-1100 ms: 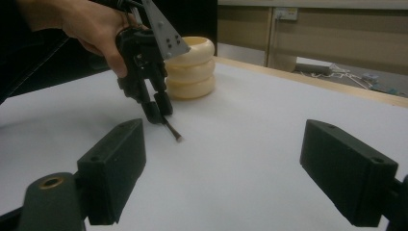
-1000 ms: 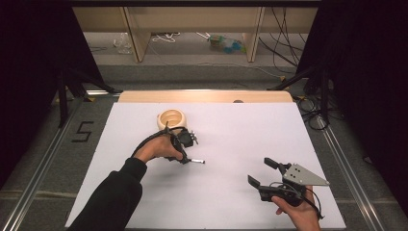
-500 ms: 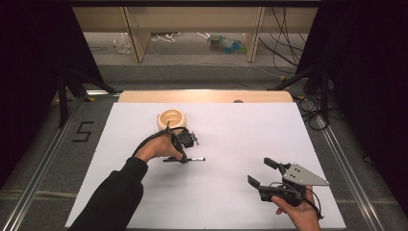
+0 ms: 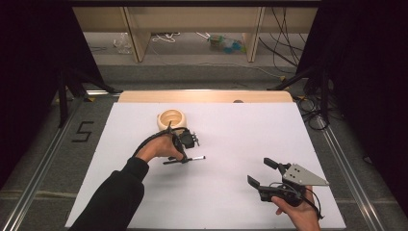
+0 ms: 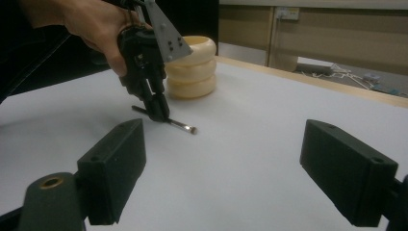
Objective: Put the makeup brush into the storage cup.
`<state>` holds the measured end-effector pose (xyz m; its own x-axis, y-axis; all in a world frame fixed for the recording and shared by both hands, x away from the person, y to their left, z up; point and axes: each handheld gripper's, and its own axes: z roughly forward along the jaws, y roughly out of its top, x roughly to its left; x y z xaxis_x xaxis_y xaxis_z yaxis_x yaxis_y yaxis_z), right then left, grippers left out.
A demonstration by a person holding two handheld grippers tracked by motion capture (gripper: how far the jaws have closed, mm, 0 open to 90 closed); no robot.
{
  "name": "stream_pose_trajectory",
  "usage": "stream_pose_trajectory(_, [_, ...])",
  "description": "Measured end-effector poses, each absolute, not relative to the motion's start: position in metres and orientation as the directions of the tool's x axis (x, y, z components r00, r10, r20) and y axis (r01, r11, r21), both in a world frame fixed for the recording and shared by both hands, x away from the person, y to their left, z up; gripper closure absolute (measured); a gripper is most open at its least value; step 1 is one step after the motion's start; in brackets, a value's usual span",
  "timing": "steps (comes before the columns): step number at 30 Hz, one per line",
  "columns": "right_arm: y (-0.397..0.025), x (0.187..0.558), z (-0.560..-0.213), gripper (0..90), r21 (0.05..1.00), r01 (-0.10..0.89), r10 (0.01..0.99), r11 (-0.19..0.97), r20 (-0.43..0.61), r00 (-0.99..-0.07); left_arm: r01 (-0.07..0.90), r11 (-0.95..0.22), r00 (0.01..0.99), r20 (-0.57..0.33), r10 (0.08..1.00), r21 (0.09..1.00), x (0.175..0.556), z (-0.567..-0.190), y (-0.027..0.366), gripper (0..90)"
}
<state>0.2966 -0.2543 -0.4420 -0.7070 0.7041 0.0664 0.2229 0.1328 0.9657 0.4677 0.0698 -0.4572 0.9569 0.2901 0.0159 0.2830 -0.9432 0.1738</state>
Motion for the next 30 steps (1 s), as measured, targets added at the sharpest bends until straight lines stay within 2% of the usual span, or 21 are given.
stream_pose_trajectory(14, [-0.254,0.296,-0.442,17.4,0.964,0.232,0.7,0.134,0.074,-0.71,0.25,-0.953,0.966,0.017,0.257,0.17,0.468,-0.457,0.069,83.4])
stream_pose_trajectory(22, [-0.254,0.297,-0.443,17.4,0.966,0.222,0.701,0.13,0.07,-0.71,0.285,-0.94,0.958,-0.016,0.288,0.187,0.467,-0.457,0.071,83.5])
stream_pose_trajectory(30, [-0.254,0.297,-0.442,17.4,0.965,0.226,0.701,0.134,0.068,-0.71,0.264,-0.946,0.963,0.01,0.271,0.19,0.469,-0.447,0.071,83.5])
